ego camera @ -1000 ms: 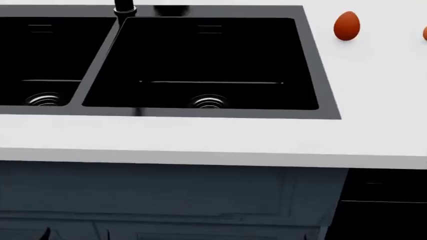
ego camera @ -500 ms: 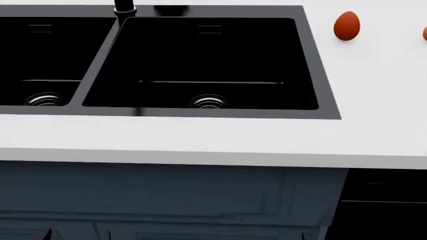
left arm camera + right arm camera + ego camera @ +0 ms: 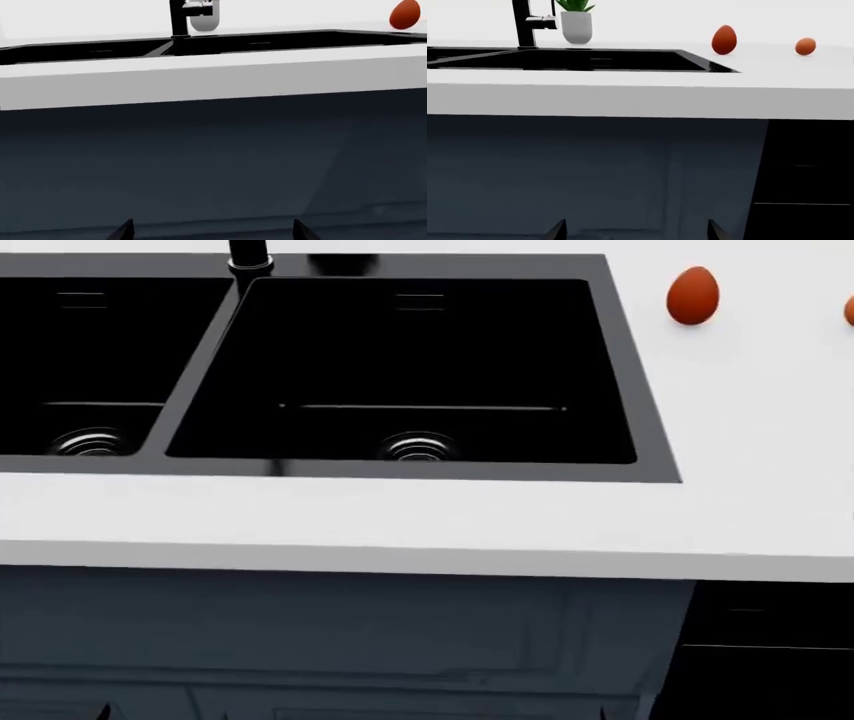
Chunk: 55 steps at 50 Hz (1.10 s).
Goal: Place the eggs and milk next to the bowl.
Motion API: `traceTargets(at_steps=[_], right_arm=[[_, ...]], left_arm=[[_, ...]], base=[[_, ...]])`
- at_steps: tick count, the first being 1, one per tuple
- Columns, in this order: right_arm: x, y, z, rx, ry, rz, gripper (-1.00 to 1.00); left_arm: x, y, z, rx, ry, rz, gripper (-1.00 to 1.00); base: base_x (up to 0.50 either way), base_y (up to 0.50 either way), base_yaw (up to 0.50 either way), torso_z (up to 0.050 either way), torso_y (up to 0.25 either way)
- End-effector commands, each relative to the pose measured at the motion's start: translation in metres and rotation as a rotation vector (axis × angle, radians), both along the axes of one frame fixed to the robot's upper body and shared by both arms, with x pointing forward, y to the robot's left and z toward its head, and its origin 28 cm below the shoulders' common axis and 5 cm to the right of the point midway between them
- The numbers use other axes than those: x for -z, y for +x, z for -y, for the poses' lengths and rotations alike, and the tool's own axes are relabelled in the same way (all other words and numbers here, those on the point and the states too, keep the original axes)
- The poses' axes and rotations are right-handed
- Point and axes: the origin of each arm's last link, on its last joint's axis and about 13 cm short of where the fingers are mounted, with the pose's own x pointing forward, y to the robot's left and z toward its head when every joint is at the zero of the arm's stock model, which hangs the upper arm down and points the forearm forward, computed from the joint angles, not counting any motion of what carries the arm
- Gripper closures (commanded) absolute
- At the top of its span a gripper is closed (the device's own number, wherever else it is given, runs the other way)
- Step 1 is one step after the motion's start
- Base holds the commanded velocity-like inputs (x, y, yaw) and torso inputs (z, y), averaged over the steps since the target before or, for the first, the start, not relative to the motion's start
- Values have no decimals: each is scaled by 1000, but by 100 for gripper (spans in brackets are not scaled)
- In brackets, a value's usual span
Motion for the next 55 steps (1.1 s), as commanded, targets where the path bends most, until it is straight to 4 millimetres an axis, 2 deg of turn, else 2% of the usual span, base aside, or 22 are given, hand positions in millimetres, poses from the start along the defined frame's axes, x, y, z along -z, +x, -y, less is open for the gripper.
traceTargets(at_steps=[1,12,22,35,38,42,45,50,55], right_arm=[[0,-1,2,3,8,3,-100],[-4,1,1,0,2,13,-100],[-9,4,3,-2,-6,23,-100],[-44,20,14,0,-36,95,-100],[-54,25,18,7,-47,115,-100],[-73,32,25,14,-73,146,-100],[-82,35,28,18,-78,161,-100],[-112,45,39,23,-78,197,-100],[-137,56,47,35,-108,223,-100]], left_arm=[[-6,-2,-3,19,-15,19,-100],[-13,-1,-3,26,43,37,-100],[-18,-1,-5,1,18,77,-100],[-48,12,-12,11,45,138,-100],[-60,17,-13,27,30,157,-100],[-79,26,-19,31,-11,179,-100],[-87,30,-21,37,19,192,-100],[-113,47,-31,19,44,228,-100],[-127,56,-37,25,88,254,-100]], base=[[0,0,0,50,0],[0,0,0,50,0],[0,0,0,50,0],[0,0,0,50,0],[0,0,0,50,0],[0,0,0,36,0],[0,0,0,0,0],[0,0,0,0,0],[0,0,0,0,0]])
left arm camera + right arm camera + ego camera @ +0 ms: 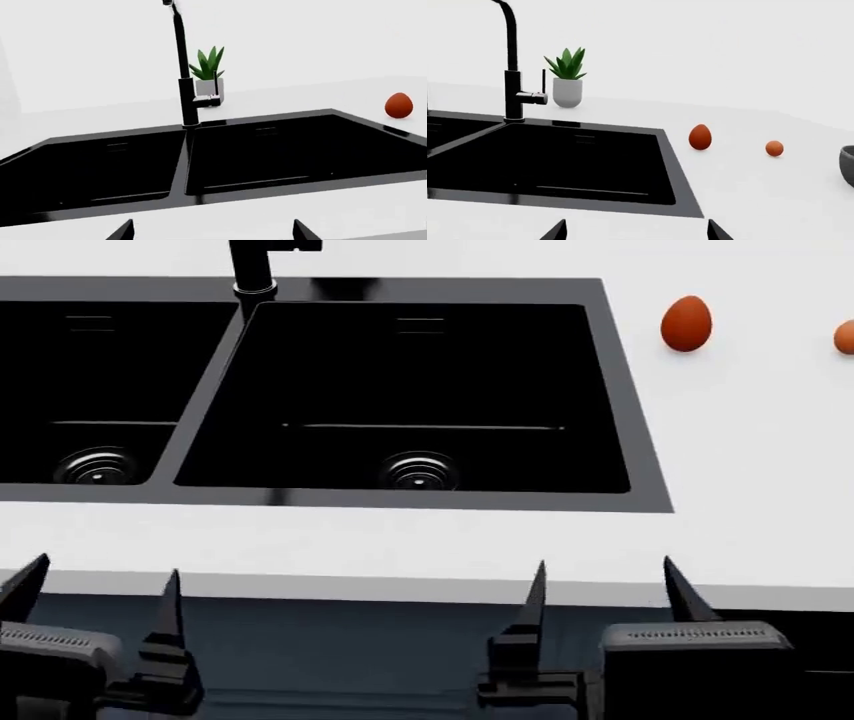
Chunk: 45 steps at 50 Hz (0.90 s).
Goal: Place the eggs and milk next to the bowl.
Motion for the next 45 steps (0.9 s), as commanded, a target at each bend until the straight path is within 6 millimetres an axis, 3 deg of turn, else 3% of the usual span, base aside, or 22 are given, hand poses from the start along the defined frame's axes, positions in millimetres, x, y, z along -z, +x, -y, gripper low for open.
traceTargets(at_steps=[1,10,19,25,32,45], right_arm=[[-53,18,20,20,-35,70,-100],[-79,44,29,43,-56,67,-100],[-111,74,43,83,-77,57,-100],[-133,88,55,97,-91,53,-100],[-142,100,60,118,-101,48,-100],[-144,92,61,109,-77,45,-100]], left_arm=[[-43,20,-17,6,52,73,-100],[-84,49,-36,-43,-33,106,-100],[-98,90,-56,-133,-42,57,-100],[-109,106,-72,-164,-17,40,-100],[-124,116,-78,-191,28,45,-100],[-122,104,-67,-173,69,52,-100]], base=[[0,0,0,0,0],[0,0,0,0,0],[0,0,0,0,0],[0,0,0,0,0],[0,0,0,0,0],[0,-130,0,0,0]])
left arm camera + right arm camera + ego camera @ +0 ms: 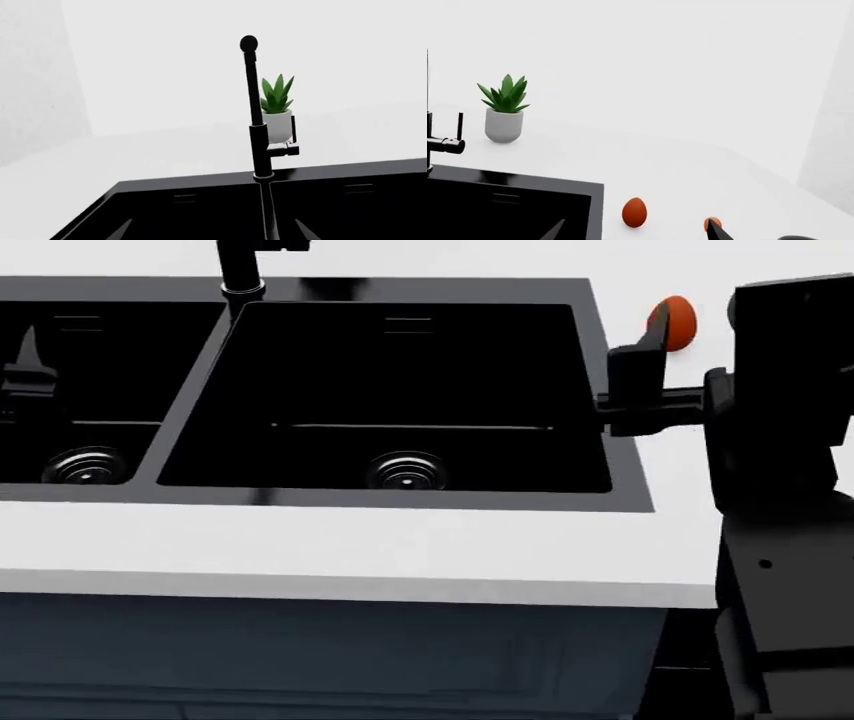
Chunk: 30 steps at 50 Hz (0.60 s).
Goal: Place the eggs and milk next to the bowl.
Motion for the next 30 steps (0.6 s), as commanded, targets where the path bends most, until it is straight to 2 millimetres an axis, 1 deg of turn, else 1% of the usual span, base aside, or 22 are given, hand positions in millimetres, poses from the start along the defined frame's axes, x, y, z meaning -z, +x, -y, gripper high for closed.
traceTargets(at_steps=[1,7,30], right_arm=[[-8,0,4,-8,21,0,-100],[-4,2,4,-11,21,-12,-100],[-6,-4,6,-14,18,-17,-100]], left_arm=[[-4,-1,4,22,15,9,-100],[0,-3,3,32,30,1,-100],[12,-2,3,64,32,-19,-100]], base=[[0,-332,0,0,0],[0,-335,0,0,0],[0,-335,0,0,0]])
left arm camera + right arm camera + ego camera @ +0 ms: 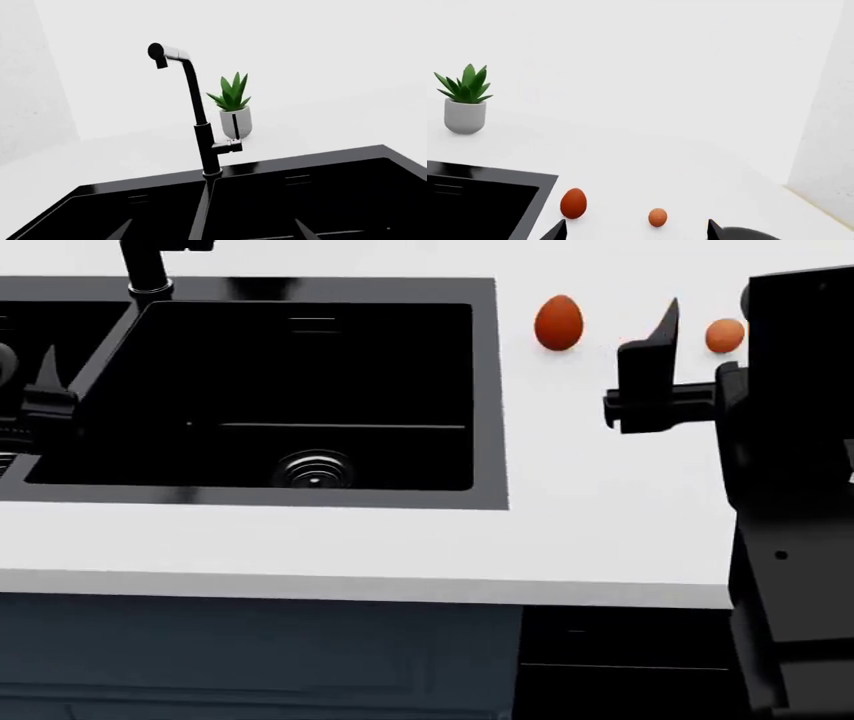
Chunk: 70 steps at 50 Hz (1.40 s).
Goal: Place the eggs and milk next to the bowl.
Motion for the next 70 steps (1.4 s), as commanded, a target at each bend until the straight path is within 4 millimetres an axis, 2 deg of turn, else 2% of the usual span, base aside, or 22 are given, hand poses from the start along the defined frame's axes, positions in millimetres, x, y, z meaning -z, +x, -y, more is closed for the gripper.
traceTargets(at_steps=[1,70], right_arm=[[0,-3,1,-17,17,2,-100],[3,-8,5,-15,33,-13,-100]], left_arm=[[5,0,0,35,-10,4,-100],[14,1,3,59,-21,18,-100]], base=[[0,-336,0,0,0],[0,-335,0,0,0]])
